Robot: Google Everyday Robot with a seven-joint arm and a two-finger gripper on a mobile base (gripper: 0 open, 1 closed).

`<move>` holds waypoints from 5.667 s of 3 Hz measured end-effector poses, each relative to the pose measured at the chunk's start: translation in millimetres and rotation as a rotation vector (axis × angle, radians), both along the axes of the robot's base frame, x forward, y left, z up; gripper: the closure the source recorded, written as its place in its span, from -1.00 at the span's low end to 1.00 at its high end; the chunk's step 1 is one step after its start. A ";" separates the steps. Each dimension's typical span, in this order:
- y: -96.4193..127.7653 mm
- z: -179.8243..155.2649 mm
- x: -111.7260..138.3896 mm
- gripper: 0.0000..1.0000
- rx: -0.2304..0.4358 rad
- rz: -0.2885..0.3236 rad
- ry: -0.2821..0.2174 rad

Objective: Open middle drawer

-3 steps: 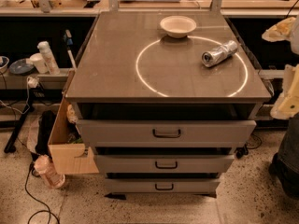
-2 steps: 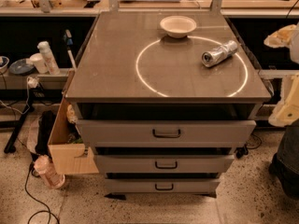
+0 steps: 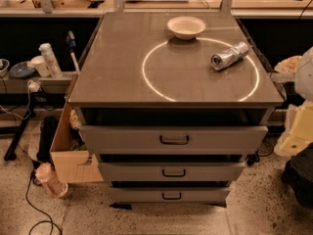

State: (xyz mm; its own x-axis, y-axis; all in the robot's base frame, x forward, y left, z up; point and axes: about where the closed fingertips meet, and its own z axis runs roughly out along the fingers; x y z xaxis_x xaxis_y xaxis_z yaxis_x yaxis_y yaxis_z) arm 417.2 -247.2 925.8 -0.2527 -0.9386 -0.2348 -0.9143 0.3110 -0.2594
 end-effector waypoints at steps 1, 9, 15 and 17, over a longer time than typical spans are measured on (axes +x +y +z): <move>10.1 -32.6 -11.2 -1.00 0.031 0.037 0.059; 33.0 -145.1 -42.1 -1.00 0.053 0.035 0.240; 43.4 -232.6 -41.7 -1.00 0.022 -0.054 0.263; 58.5 -282.4 -20.5 -1.00 -0.026 -0.079 0.297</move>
Offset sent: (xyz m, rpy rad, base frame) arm -0.0189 0.0162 -0.0546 0.0667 0.1100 0.0653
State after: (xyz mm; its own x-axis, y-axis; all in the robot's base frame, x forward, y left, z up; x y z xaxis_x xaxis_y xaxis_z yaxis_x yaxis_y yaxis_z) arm 396.7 -188.7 643.4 -0.3792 -0.9181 -0.1154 -0.9245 0.3810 0.0070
